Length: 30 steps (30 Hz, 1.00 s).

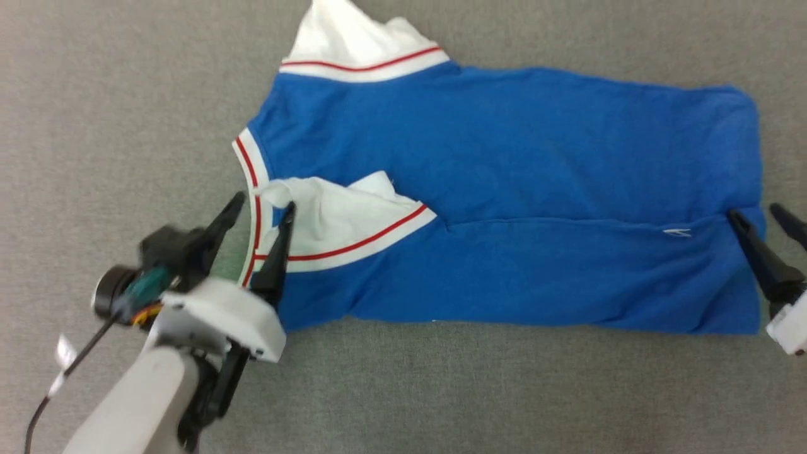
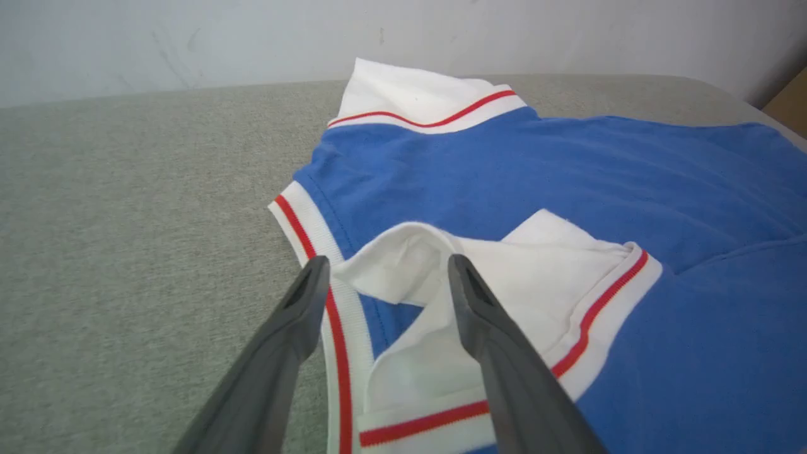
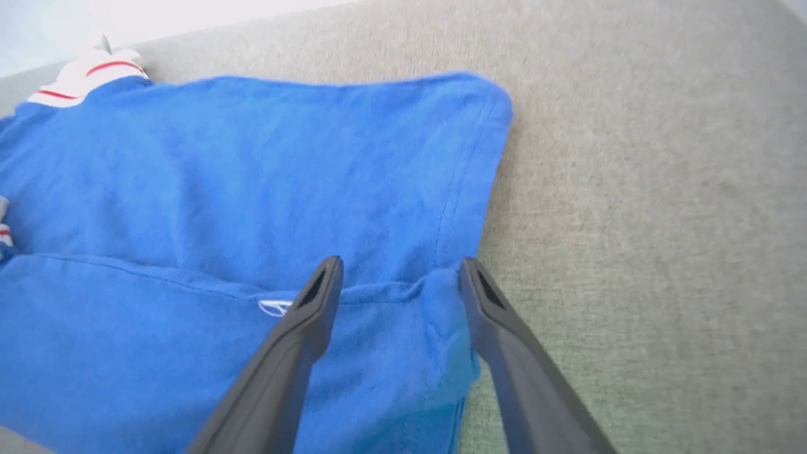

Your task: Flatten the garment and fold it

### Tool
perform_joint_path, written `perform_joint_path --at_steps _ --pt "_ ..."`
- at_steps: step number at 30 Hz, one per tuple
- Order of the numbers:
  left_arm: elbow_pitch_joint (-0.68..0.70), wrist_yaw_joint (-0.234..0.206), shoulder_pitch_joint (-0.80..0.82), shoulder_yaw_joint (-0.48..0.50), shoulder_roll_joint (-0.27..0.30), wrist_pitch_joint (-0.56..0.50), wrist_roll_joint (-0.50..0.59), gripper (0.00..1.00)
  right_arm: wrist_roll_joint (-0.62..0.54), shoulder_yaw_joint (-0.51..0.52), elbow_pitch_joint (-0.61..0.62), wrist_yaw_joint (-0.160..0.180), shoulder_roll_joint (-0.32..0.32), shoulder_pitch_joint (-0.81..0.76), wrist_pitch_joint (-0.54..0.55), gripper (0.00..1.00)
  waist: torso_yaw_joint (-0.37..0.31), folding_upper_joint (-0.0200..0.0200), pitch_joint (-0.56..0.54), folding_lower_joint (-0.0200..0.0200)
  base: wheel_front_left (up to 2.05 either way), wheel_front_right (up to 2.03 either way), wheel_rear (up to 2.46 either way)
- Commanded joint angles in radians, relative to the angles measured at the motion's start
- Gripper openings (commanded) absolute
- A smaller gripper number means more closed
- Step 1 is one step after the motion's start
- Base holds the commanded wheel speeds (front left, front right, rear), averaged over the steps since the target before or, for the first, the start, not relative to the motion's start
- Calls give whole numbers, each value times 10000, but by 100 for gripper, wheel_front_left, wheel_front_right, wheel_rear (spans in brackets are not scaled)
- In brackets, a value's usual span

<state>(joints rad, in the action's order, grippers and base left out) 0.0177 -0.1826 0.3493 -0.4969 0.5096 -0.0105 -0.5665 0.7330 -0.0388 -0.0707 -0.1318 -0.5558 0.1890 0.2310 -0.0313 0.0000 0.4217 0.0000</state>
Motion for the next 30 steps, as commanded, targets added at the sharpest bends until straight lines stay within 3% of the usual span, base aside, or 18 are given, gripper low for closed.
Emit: perform_joint_path --at_steps 1,5,10,15,20,25,30 --pt "444 -339 -537 290 65 385 -93 100 -141 242 223 11 90 -294 -354 100 15 0 -684 0 0 0 0" --pt "1481 -1180 -1675 838 89 1351 47 100 -1082 1215 814 11 645 -1017 -1199 100 72 0 -1272 0 0 0 0" --pt "2449 -2206 -3075 1117 -158 2479 857 100 -2828 2463 1832 11 2276 -2209 -2053 100 173 0 -1844 0 0 0 0" --pt "2609 -2846 -4404 1219 -911 2699 1311 100 -4439 2604 2682 11 4002 -3128 -2594 100 217 0 -2349 0 0 0 0" --pt "2251 -2855 -5121 1187 -1435 2717 1488 100 -5066 2623 3024 11 4769 -3710 -2644 100 274 0 -2772 0 0 0 0" --pt "1798 -2609 -4981 1000 -1208 2443 1579 100 -5337 2651 3147 11 4879 -3718 -2550 100 307 0 -2879 0 0 0 0" --pt "1363 -2007 -3842 537 -613 1139 1860 100 -5439 2575 3365 11 4905 -3607 -2352 100 373 0 -2652 0 0 0 0"
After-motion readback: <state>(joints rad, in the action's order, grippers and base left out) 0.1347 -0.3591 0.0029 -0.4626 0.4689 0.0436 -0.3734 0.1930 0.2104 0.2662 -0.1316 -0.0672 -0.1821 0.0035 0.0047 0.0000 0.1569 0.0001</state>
